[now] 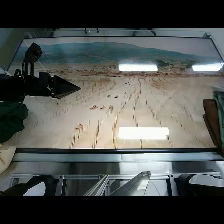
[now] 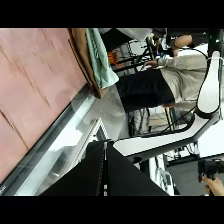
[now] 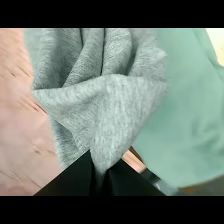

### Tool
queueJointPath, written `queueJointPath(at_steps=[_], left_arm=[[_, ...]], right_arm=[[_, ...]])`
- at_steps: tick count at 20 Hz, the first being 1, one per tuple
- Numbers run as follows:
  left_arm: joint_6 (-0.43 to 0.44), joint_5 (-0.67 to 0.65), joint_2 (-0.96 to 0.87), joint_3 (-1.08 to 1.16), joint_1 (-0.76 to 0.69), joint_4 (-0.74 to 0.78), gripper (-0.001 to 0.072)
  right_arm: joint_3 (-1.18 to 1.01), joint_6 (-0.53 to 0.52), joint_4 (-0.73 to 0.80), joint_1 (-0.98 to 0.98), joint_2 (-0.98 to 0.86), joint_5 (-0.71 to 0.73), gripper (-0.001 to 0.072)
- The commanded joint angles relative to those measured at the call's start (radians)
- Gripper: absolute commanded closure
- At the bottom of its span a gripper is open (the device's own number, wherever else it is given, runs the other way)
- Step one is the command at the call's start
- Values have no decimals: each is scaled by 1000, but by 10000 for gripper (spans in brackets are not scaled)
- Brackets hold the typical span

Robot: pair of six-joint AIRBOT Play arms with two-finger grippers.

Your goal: Fold the shirts.

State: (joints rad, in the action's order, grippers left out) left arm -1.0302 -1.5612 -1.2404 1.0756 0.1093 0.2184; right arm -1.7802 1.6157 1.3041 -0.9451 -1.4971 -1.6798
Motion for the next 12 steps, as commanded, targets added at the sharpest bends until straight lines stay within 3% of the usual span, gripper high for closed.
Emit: queueJointPath(at_steps=[1, 6, 12], left_arm=[[2, -8, -1, 0, -1, 0, 693], [19, -8, -1, 0, -1, 0, 694], [19, -8, -1, 0, -1, 0, 693]], right_arm=[[164, -5, 47, -66, 72, -19, 695], [375, -1, 111, -100, 111, -10, 693], [518, 23, 422, -100, 111, 72, 693]])
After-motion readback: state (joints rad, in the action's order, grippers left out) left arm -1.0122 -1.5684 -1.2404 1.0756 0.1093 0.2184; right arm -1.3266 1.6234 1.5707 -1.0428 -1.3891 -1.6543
